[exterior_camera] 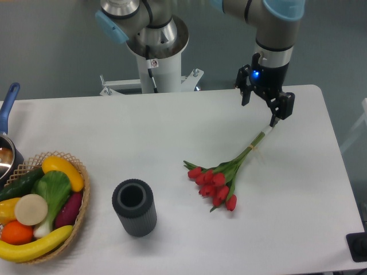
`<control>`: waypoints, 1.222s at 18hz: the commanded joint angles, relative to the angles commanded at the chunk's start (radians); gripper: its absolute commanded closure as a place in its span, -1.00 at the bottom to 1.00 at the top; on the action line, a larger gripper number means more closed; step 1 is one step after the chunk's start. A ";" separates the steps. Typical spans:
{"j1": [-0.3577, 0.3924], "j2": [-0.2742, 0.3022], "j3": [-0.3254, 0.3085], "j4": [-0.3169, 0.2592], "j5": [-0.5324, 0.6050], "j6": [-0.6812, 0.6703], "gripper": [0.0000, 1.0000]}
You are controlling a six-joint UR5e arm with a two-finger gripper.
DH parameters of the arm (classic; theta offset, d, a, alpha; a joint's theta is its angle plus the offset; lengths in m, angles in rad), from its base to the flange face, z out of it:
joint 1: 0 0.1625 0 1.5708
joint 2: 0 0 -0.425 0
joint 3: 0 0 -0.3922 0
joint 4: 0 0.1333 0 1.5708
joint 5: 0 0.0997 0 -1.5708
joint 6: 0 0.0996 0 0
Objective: Pick up the flowers from the table
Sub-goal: 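Move the open gripper over the green tulip stems and lower it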
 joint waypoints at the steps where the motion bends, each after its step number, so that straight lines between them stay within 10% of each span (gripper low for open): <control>1: 0.000 0.000 0.000 0.002 0.000 0.000 -1.00; 12: -0.011 0.017 -0.040 0.005 -0.005 -0.049 -1.00; 22: -0.021 -0.027 -0.144 0.129 -0.018 -0.176 -1.00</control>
